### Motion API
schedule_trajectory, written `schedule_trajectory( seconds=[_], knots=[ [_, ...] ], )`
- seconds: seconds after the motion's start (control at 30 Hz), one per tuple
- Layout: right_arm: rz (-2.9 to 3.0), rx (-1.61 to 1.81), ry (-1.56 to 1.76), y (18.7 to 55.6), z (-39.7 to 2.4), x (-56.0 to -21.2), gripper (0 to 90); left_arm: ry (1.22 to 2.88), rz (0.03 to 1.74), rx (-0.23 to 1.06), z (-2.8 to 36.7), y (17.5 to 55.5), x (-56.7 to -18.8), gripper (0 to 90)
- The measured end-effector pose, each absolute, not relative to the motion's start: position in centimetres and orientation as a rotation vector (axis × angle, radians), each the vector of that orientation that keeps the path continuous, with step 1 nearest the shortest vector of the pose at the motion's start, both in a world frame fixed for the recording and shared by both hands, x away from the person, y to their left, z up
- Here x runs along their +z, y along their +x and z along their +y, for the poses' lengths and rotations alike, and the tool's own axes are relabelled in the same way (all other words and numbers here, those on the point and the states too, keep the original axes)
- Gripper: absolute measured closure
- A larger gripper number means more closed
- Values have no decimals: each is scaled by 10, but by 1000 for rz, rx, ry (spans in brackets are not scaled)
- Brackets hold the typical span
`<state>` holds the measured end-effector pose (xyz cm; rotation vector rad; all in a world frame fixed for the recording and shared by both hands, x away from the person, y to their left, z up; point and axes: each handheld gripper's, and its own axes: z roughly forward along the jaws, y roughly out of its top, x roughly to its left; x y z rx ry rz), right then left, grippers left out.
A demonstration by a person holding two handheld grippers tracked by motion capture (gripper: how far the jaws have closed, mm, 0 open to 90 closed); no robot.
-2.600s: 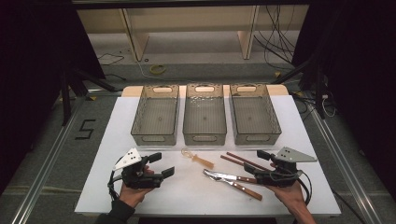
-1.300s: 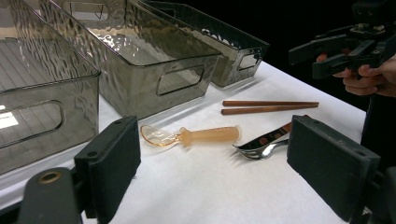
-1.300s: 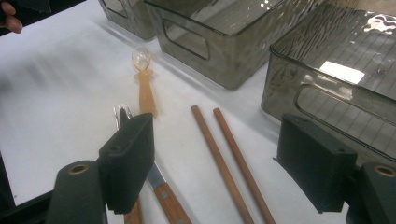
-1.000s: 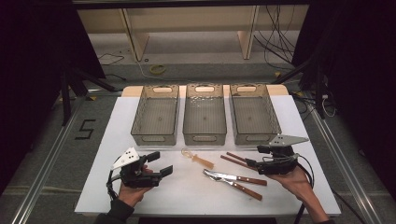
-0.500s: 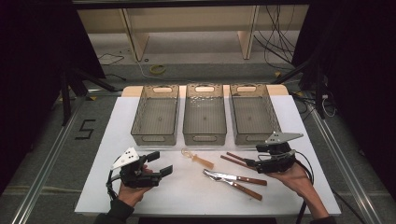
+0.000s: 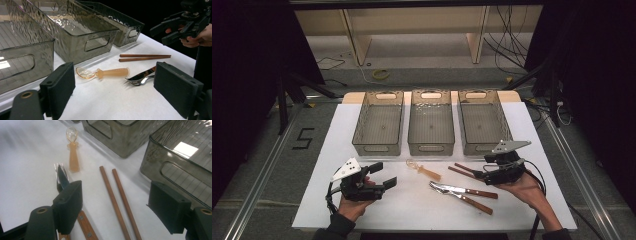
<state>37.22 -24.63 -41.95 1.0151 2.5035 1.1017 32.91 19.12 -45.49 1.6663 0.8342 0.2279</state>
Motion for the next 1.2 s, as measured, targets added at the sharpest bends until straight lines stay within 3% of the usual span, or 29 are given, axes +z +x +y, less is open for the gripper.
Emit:
schedule_trajectory(
  seconds=[1.2],
  knots=[
    [2362, 1256, 1069, 367, -251, -422, 279, 1666, 831, 231, 191, 329, -455, 171]
  ],
)
